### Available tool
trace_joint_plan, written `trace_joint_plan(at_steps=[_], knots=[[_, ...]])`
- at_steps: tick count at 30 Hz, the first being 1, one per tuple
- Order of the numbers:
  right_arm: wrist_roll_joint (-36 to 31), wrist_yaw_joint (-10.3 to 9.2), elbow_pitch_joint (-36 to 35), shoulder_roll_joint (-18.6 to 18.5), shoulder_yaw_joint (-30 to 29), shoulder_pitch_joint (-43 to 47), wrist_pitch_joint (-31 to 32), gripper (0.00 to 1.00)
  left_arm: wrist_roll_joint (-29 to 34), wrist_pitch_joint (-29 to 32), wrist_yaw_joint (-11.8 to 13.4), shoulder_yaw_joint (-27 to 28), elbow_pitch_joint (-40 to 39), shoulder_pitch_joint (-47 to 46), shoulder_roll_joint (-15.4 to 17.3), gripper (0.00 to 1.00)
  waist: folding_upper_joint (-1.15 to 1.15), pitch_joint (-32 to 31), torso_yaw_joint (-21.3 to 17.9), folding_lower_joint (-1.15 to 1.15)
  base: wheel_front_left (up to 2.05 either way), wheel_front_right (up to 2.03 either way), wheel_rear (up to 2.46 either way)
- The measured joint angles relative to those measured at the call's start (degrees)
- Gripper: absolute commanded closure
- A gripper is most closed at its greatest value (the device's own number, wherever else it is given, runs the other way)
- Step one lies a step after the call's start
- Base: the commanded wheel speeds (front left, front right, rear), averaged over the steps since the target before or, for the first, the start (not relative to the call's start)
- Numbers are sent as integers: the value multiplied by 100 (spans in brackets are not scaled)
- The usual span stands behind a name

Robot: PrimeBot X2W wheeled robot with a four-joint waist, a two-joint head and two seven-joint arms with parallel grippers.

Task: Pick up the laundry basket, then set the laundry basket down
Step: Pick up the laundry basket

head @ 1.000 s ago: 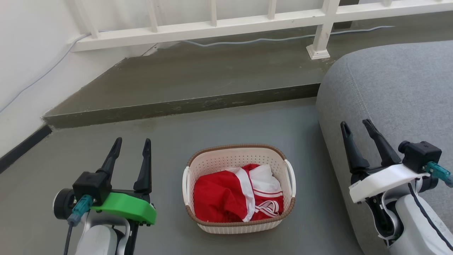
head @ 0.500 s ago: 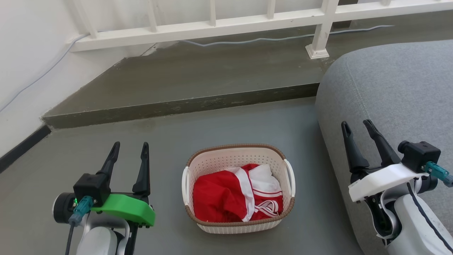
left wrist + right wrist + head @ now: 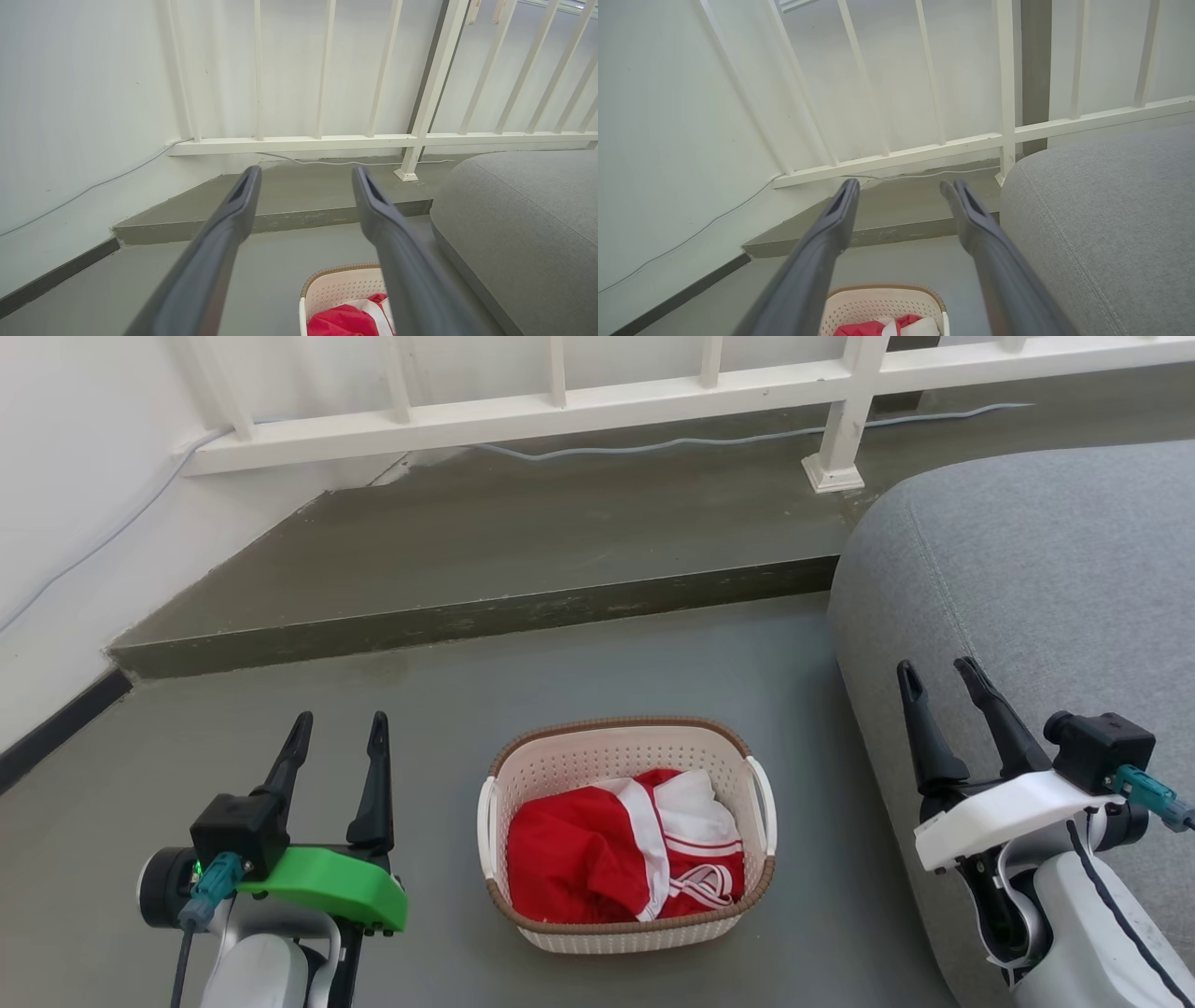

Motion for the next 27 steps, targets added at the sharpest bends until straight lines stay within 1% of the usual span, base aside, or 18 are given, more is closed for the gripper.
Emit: trace_joint_plan(at_steps=[14, 23, 27], knots=[[-74, 70, 5, 43, -60, -20, 0, 0, -80, 0, 44, -12, -85, -113, -3, 0, 0, 215, -53, 0, 0, 0, 0], [-74, 80, -13, 83, -108, -151, 0, 0, -137, 0, 45, -45, -127, -238, -3, 0, 0, 594, -102, 0, 0, 0, 0], [-75, 120, -33, 99, -131, -256, 0, 0, -136, 0, 45, -55, -145, -336, -4, 0, 0, 820, -127, 0, 0, 0, 0]])
